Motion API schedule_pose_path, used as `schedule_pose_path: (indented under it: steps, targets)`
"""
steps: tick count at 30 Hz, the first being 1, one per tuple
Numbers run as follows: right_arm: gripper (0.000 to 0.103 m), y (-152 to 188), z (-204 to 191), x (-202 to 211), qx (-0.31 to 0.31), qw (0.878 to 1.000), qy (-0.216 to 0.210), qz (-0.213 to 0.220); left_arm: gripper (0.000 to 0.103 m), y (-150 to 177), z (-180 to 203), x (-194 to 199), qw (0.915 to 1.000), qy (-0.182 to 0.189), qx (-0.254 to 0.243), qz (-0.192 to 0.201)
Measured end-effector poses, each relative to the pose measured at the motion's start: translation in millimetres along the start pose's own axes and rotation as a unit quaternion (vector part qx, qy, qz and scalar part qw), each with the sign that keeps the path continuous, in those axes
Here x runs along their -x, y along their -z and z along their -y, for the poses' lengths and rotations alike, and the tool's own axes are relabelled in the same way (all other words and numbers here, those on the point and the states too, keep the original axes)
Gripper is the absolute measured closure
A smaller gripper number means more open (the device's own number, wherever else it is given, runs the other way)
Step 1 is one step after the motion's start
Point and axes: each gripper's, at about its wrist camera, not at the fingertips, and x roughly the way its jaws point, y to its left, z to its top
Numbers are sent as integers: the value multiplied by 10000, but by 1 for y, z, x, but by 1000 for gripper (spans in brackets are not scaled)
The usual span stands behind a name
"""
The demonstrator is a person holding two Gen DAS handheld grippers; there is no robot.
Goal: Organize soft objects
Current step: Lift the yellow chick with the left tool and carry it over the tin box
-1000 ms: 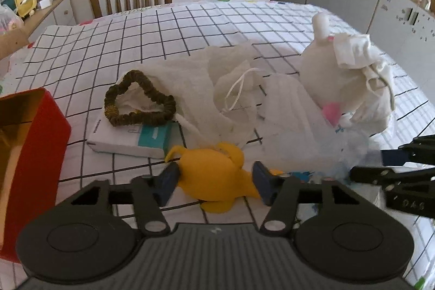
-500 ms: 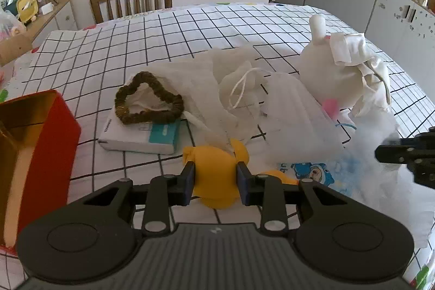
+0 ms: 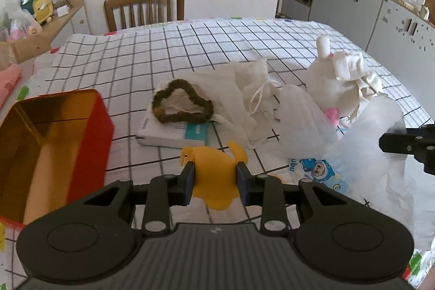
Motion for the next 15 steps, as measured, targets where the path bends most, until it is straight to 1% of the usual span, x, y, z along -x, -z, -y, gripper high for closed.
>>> schedule_pose_path:
  steps: [6, 15]
  targets:
    - [92, -12, -26, 8, 101, 9998, -122, 147, 72, -1, -17, 27, 9997, -117, 113, 174]
    - [92, -34, -65, 15, 226, 9983, -438, 307, 72, -3, -53, 68, 9981, -283, 249, 485]
